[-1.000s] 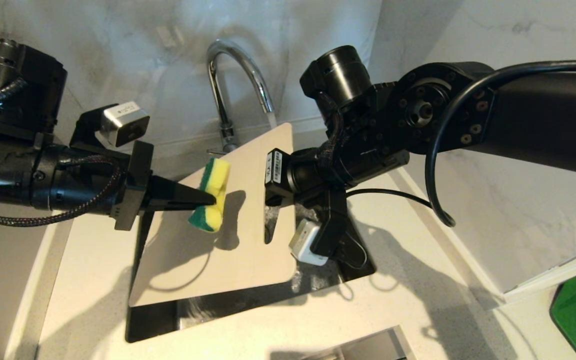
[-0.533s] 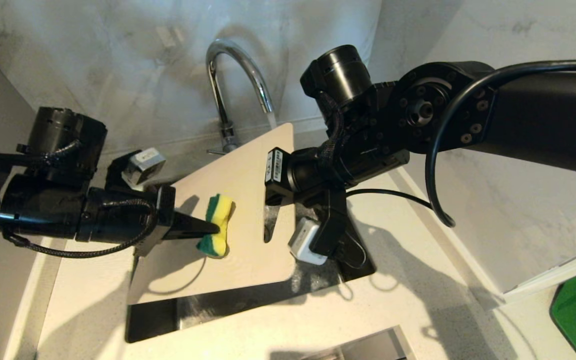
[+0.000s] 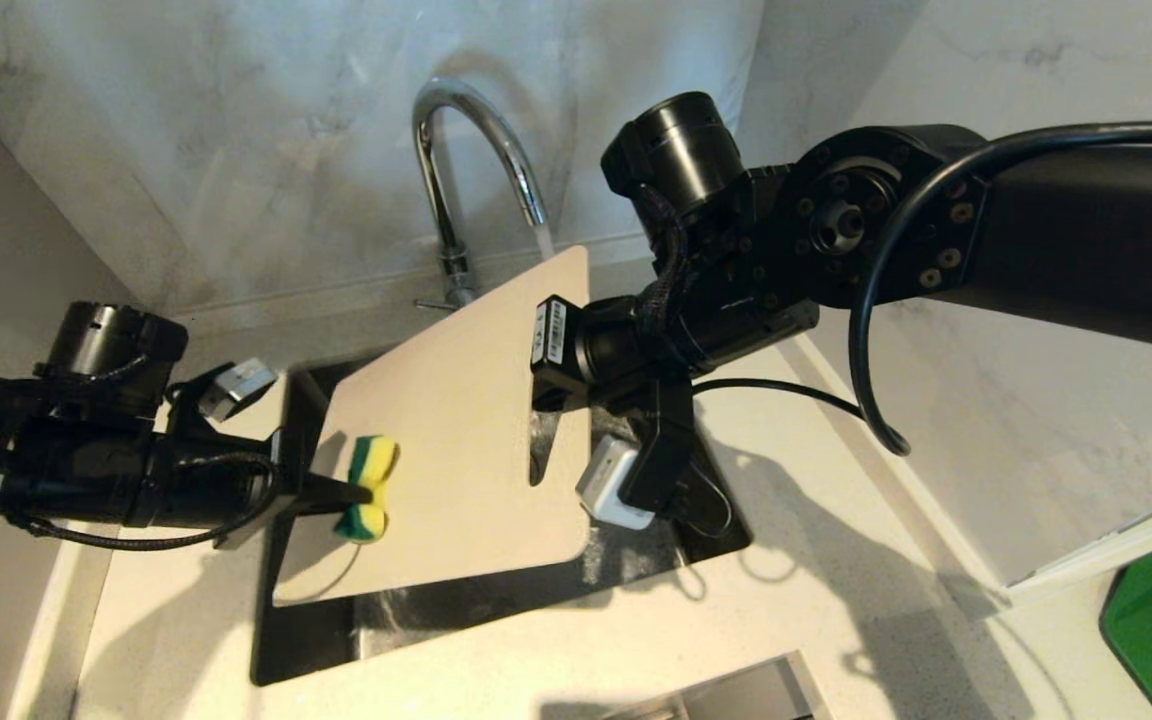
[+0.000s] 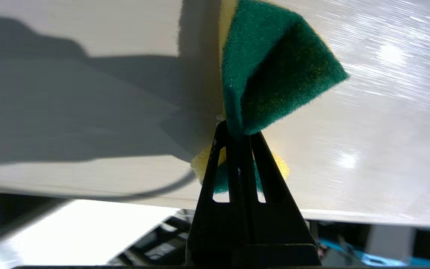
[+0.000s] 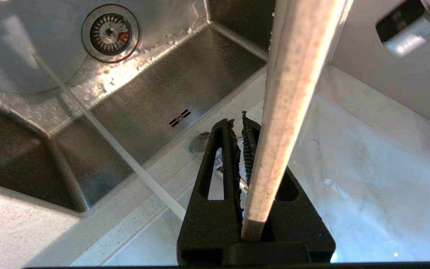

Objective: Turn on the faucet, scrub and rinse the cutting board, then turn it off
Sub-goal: Scrub the cutting board underwater

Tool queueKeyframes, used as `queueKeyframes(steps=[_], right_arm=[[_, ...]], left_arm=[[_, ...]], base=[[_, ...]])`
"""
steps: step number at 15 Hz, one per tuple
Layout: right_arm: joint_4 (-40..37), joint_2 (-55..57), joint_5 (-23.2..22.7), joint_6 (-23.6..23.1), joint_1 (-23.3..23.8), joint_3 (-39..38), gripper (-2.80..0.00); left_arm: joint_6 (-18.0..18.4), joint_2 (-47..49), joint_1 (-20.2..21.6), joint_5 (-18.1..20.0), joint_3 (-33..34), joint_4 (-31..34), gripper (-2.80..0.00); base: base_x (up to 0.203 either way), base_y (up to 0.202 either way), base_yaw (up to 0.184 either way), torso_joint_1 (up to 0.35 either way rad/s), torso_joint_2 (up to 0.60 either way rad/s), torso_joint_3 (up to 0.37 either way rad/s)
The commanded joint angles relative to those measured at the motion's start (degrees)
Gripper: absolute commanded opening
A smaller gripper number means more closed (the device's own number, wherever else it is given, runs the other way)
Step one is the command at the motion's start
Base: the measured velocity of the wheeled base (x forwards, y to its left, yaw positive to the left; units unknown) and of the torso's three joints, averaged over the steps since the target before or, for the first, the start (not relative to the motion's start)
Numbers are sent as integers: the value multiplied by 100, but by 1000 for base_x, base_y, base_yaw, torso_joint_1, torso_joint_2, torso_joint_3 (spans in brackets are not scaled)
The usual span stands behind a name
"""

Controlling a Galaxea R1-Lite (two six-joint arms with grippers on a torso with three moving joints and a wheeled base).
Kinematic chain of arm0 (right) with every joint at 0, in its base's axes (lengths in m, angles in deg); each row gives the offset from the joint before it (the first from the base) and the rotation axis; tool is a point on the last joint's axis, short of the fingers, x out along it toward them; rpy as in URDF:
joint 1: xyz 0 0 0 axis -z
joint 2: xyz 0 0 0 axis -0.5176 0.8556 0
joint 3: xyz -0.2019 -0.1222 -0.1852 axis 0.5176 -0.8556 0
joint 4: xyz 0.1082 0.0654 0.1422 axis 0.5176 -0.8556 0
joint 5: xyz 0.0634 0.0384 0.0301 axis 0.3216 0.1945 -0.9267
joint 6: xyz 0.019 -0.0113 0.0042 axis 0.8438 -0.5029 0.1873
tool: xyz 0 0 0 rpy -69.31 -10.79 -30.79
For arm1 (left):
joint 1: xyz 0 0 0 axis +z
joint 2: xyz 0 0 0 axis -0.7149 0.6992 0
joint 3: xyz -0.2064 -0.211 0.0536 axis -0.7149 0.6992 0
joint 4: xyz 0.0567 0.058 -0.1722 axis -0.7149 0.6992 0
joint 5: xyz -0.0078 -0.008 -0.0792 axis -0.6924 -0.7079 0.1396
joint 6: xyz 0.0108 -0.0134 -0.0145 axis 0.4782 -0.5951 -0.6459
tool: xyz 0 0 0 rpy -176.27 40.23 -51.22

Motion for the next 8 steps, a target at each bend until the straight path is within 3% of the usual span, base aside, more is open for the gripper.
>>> queueKeyframes(steps=[1, 4, 8], right_arm=[[-21, -9, -17, -71, 1, 1, -280], [-21, -13, -18, -62, -8, 4, -280], [-21, -13, -18, -62, 1, -16, -280]], left_arm=[[368, 143, 601, 17, 260, 2, -280], [923, 612, 1362, 44, 549, -137, -280], [1364, 935, 1968, 71, 774, -504, -280]], base=[[0, 0, 0, 0, 0, 0], [0, 0, 0, 0, 0, 0], [0, 0, 0, 0, 0, 0]])
